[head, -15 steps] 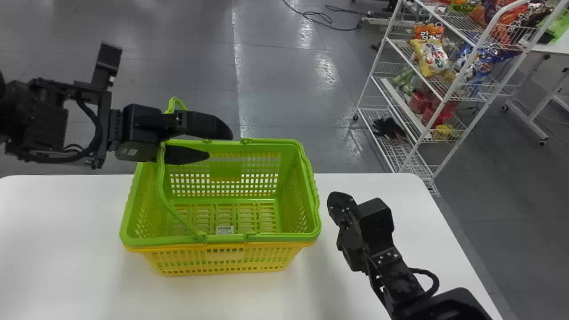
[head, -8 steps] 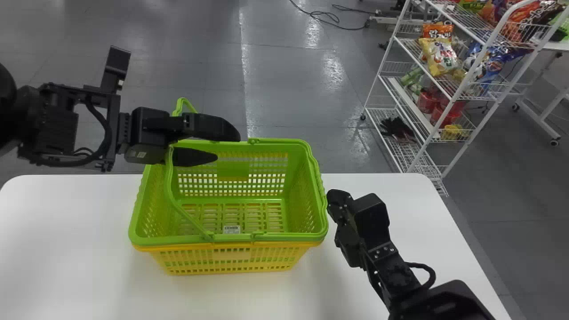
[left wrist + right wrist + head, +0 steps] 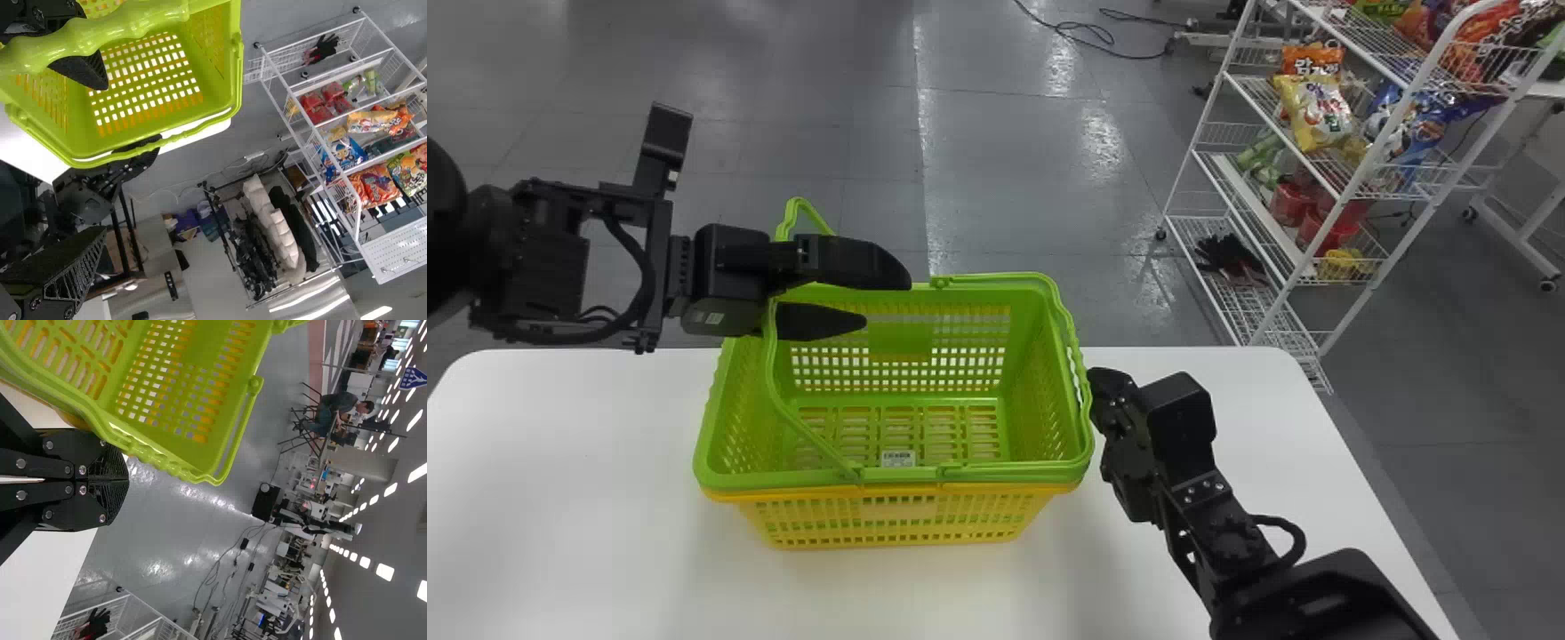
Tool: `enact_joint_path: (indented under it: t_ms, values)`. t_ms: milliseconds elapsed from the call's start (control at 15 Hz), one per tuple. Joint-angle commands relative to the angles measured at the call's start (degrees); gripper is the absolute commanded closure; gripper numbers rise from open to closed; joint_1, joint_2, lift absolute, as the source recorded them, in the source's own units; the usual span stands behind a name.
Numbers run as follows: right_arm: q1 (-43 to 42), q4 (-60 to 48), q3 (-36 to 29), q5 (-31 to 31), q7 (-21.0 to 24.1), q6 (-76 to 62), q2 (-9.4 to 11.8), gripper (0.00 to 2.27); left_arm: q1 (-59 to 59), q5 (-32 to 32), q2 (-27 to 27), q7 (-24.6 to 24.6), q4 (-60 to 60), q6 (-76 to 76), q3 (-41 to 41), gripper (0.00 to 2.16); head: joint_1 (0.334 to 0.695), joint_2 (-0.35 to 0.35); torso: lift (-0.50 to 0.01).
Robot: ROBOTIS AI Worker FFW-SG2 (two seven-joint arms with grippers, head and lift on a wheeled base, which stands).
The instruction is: Grasp handle with right gripper to insert into left gripper then lift and swing left to center
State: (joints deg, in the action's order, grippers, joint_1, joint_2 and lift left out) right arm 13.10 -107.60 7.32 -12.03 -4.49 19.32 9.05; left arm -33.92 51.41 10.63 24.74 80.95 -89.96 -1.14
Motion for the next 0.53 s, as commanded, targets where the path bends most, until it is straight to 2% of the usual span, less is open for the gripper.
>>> enact_joint_path:
  t_ms: [0,467]
  values:
    - [0.0,-1.6,0.3,1.9,-0.1,0.9,0.0,2.16,0.0,0.3,0.0,0.0,0.0,-0.1,0.0,0.04,0.695,-0.160,-0.093]
    - [0.0,-8.1,3.7,1.7,-0.1,5.6,-0.6,2.16,-0.9,0.3,-0.3,-0.1,-0.3,-0.1,0.6,0.04,0.695,-0.135,-0.093]
